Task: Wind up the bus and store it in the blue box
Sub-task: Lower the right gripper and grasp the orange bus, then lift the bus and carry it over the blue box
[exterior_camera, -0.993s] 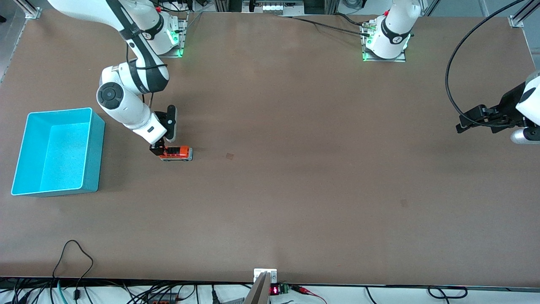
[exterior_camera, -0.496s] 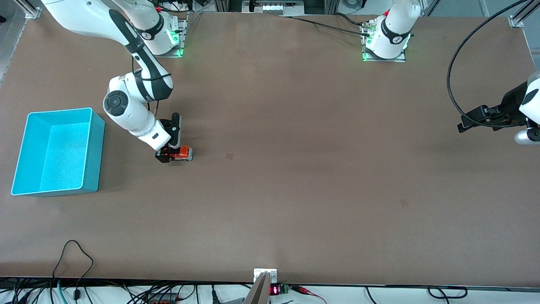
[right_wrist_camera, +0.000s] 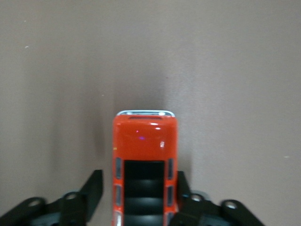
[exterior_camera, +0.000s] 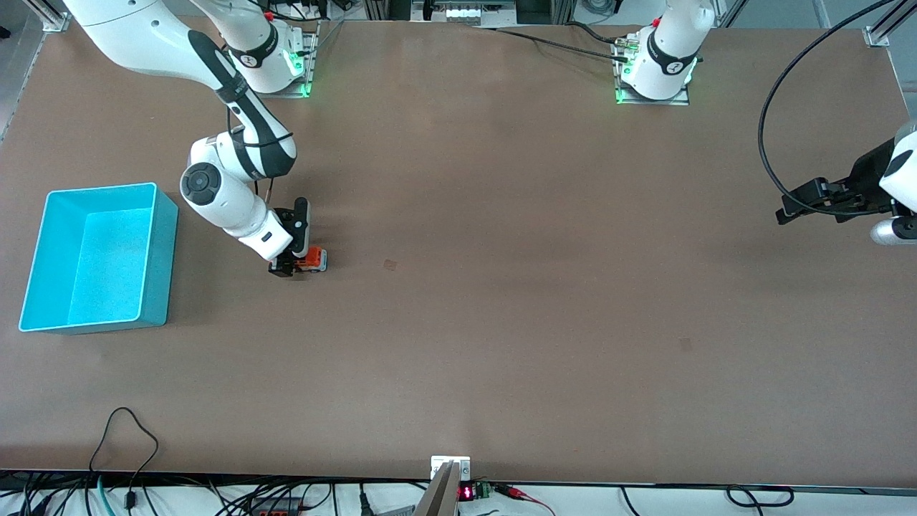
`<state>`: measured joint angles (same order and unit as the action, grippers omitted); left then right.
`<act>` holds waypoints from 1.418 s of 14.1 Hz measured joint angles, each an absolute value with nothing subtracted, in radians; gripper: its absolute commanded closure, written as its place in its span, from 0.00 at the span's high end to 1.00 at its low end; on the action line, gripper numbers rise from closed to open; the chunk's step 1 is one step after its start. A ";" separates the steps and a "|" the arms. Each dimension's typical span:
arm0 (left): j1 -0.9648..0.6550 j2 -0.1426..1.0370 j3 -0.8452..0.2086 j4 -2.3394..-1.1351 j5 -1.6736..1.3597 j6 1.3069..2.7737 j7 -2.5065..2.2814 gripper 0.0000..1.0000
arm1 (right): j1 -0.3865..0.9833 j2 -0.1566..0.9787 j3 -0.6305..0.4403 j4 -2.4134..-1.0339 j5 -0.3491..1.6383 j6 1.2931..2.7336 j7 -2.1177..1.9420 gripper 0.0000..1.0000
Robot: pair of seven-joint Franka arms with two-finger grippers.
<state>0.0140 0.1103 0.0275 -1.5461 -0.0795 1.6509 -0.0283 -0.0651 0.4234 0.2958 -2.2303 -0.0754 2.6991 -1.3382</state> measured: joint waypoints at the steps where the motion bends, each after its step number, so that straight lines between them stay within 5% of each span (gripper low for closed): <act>1: 0.014 0.110 0.027 -1.546 -0.080 1.651 -0.028 1.00 | -0.067 0.422 0.296 -2.228 -0.075 2.696 -1.316 0.00; 6: 0.016 0.110 0.018 -1.546 -0.080 1.651 -0.028 1.00 | -0.072 0.380 0.296 -2.221 -0.075 2.612 -1.108 0.00; 12: 0.045 0.102 -0.019 -1.546 -0.070 1.651 -0.028 1.00 | -0.085 0.169 0.289 -2.207 -0.073 2.384 -0.723 0.00; 20: -0.008 0.092 0.037 -1.549 -0.057 1.651 -0.028 1.00 | -0.101 0.064 0.042 -2.204 -0.074 2.232 -0.444 0.00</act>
<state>-0.0078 0.0918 0.0372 -1.5490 -0.0573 1.6507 -0.0285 -0.1010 0.0639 0.0417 -2.2042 -0.0740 2.2319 -0.4443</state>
